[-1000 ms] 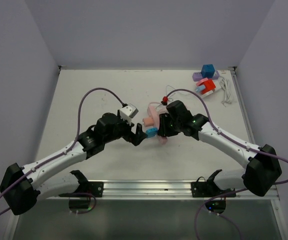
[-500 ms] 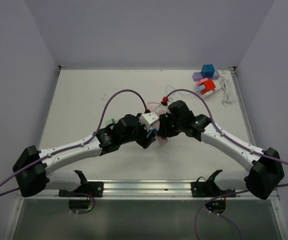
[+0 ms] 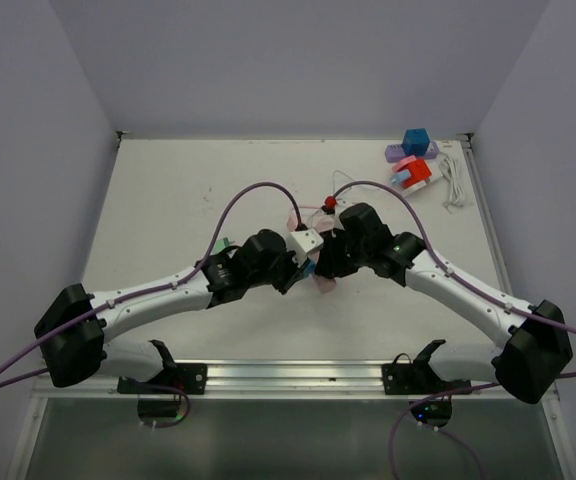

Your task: Pull the plug off the socket

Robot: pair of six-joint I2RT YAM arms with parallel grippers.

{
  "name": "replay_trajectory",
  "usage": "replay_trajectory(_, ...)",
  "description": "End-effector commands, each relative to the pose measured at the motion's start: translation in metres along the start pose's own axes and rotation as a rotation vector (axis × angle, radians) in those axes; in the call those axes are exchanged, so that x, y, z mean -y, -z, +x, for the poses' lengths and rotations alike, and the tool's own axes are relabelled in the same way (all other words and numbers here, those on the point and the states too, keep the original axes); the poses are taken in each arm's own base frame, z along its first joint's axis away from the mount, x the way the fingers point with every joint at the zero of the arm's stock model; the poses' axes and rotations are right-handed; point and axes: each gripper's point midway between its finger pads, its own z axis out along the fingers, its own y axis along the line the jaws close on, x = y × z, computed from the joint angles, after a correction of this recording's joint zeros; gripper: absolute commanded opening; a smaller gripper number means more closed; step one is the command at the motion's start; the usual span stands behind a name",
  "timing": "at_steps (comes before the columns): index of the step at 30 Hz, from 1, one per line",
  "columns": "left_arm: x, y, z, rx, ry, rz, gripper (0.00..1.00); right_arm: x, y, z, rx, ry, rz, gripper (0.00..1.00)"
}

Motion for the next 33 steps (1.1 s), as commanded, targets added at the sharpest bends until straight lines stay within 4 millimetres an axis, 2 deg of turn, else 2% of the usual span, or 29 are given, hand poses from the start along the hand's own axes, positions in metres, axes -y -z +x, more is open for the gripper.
replay_trajectory(1,0.001,0.004,-0.022,0.050,-0.036,0.004,0.26,-0.017,0.009,-0.018,0.091,0.064,-0.087,0.00)
replay_trajectory(6,0.001,0.010,-0.020,0.048,-0.048,0.007,0.00,0.001,-0.002,-0.006,0.065,0.079,-0.013,0.00)
replay_trajectory(14,0.011,0.029,-0.025,0.079,-0.045,0.063,0.00,0.051,-0.018,0.015,-0.013,0.073,0.226,0.00)
replay_trajectory(22,0.017,0.049,-0.016,0.092,-0.019,0.095,0.00,0.081,-0.024,0.011,-0.009,-0.031,0.290,0.00)
replay_trajectory(25,0.016,0.056,-0.011,0.098,0.012,0.083,0.00,0.078,-0.021,0.002,0.014,-0.033,0.258,0.00)
replay_trajectory(28,0.006,0.061,-0.007,0.115,0.065,0.022,0.00,0.070,-0.015,-0.011,0.054,-0.024,0.222,0.00)
replay_trajectory(29,-0.007,0.062,-0.007,0.121,0.083,-0.048,0.00,0.069,-0.013,-0.014,0.066,-0.026,0.216,0.00)
replay_trajectory(31,-0.017,0.061,0.002,0.103,0.132,-0.090,0.00,0.065,-0.008,-0.020,0.093,-0.031,0.194,0.00)
replay_trajectory(33,-0.045,0.060,0.011,0.090,0.220,-0.169,0.00,0.058,-0.002,-0.026,0.130,-0.039,0.162,0.00)
